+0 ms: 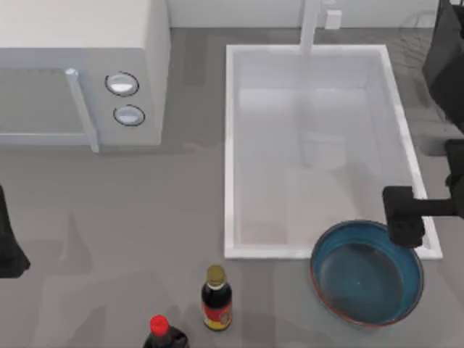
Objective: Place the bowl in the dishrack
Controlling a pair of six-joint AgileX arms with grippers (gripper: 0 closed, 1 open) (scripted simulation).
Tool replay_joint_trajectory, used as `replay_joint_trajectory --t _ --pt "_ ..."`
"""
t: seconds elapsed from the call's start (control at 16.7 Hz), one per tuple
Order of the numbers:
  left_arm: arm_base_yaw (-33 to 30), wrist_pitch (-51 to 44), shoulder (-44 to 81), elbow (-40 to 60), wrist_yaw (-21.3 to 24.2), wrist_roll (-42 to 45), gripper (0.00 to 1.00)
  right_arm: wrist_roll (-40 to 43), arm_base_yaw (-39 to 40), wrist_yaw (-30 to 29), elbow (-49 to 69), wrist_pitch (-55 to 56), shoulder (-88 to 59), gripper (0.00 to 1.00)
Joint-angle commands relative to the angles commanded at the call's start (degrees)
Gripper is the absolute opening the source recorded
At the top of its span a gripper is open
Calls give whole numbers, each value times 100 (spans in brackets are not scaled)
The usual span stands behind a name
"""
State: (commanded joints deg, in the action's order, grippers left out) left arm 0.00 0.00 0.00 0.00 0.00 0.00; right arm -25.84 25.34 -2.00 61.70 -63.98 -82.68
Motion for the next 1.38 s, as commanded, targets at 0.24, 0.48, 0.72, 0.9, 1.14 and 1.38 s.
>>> replay_joint_trajectory --t 0.24,0.48,0.72,0.9,1.14,1.38 --pt "0 0 0 0 0 0 100 -37 38 -6 102 -81 -119 100" --pt "0 0 0 0 0 0 100 -23 13 -3 12 27 -140 100" --pt "0 0 0 0 0 0 100 -5 3 -4 -529 924 -480 100" --pt "0 0 0 0 0 0 100 3 -13 -2 -1059 1864 -825 100" --pt "0 0 0 0 0 0 100 6 -20 -2 -1403 2361 -1054 100" --pt "0 0 0 0 0 0 100 6 -20 -2 -1403 2361 -1054 92"
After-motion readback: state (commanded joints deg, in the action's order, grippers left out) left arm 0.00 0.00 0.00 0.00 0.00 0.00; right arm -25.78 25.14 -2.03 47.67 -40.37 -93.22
